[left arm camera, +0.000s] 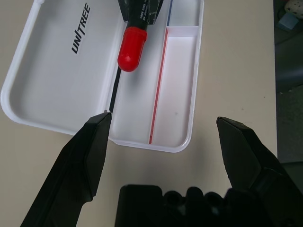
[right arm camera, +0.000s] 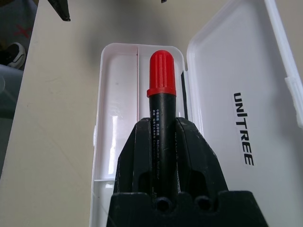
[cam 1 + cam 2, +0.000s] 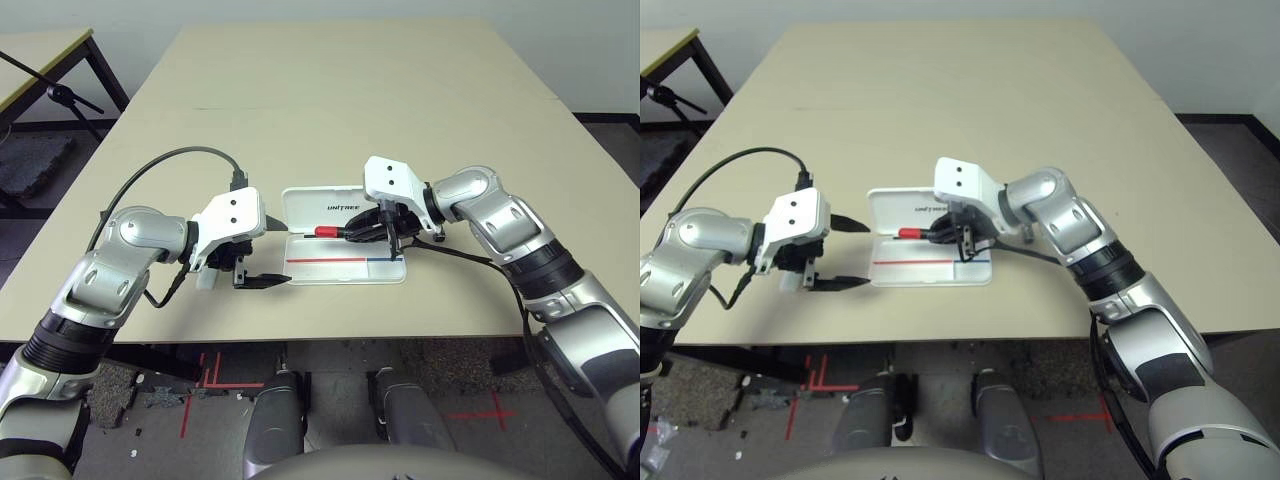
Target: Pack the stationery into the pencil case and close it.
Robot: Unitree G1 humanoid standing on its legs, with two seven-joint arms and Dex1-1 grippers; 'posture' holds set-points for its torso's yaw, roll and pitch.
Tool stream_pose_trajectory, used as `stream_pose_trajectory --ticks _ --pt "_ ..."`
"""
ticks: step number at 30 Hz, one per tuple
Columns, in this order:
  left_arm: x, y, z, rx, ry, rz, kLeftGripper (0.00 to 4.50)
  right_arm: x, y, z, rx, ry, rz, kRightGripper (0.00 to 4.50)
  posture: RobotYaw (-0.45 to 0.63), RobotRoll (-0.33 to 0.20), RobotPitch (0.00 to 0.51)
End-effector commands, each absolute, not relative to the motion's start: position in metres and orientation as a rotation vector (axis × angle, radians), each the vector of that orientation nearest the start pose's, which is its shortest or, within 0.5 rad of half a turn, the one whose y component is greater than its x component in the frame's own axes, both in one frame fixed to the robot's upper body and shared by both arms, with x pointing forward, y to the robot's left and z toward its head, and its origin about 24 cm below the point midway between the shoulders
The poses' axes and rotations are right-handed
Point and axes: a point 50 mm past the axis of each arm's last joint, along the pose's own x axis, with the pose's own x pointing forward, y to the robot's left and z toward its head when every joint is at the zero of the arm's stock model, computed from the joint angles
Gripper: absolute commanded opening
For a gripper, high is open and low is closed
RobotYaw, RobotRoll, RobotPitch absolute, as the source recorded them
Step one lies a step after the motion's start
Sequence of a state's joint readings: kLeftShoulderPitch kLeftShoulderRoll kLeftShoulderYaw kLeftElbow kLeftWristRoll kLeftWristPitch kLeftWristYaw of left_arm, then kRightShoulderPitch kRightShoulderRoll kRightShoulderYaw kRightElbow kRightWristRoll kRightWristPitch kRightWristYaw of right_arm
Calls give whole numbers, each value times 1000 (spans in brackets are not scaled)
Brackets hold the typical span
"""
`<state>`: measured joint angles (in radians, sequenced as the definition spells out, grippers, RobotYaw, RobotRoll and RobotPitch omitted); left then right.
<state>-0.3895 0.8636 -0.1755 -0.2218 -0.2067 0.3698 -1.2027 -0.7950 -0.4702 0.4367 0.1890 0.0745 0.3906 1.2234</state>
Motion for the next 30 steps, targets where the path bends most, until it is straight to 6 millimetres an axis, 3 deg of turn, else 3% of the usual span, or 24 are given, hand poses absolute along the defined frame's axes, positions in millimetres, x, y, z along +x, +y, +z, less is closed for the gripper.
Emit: stream_pose_trajectory --ticks 1,12,19,23,30 --pt "262 188 159 717 293 -1268 4500 323 -88 141 -671 307 1440 473 -53 0 79" --pt "262 189 158 716 298 -1271 4500 326 -80 132 -670 262 1440 473 -53 0 76" --pt "262 192 156 715 301 -1270 4500 324 -84 144 -606 211 1454 3026 -51 0 73" --pt "261 191 157 710 299 -1265 4500 320 -111 168 -474 203 1435 4480 -45 0 75" --pt "257 196 157 693 323 -1242 4500 287 -188 184 -357 369 1405 4480 -39 0 80"
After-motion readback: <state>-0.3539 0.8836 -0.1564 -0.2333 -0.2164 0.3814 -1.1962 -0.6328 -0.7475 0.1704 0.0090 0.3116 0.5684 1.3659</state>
